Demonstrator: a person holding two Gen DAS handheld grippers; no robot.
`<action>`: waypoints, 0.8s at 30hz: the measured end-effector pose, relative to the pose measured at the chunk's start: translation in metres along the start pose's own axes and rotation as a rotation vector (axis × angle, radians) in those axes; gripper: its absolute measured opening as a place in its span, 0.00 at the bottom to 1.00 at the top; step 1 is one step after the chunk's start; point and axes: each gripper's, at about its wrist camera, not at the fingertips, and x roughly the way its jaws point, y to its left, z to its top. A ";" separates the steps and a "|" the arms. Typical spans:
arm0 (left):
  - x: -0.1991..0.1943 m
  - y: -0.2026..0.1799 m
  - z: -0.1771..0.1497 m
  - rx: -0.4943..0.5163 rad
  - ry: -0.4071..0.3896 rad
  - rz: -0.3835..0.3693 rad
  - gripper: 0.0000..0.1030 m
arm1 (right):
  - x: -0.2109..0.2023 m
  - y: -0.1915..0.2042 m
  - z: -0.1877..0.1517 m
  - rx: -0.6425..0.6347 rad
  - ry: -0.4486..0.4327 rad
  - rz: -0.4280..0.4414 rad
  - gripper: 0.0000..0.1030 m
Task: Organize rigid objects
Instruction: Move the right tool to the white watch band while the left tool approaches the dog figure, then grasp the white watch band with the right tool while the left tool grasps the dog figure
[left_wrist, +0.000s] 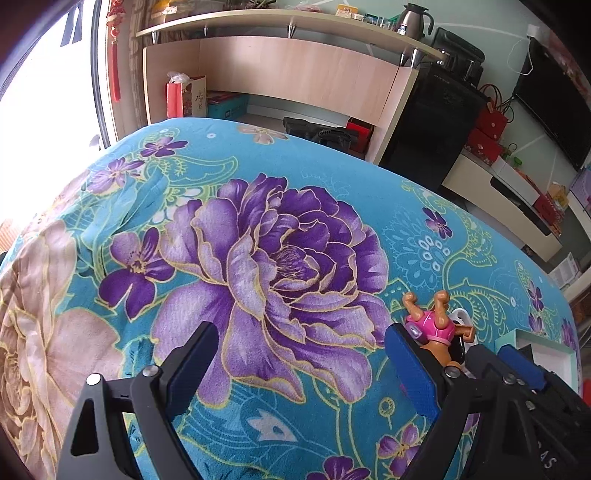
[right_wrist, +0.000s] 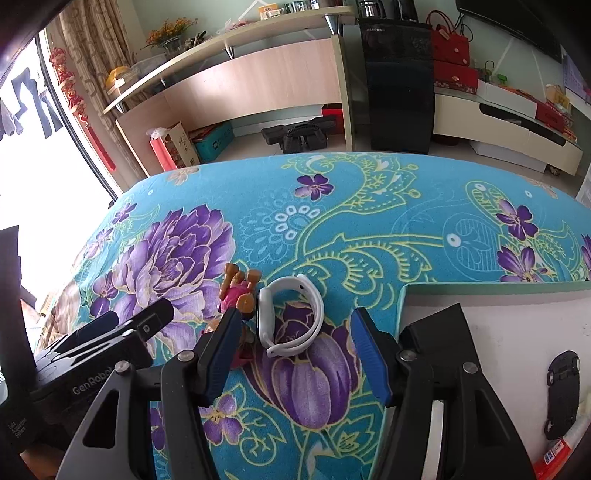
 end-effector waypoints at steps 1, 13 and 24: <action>0.000 0.002 0.000 -0.006 0.004 0.000 0.91 | 0.005 0.001 -0.001 -0.004 0.018 0.001 0.61; 0.000 -0.013 -0.002 0.035 0.021 -0.120 0.91 | 0.022 0.002 -0.005 -0.008 0.043 0.025 0.44; 0.000 -0.048 -0.007 0.153 0.032 -0.144 0.90 | -0.039 -0.028 0.000 0.027 -0.076 -0.063 0.44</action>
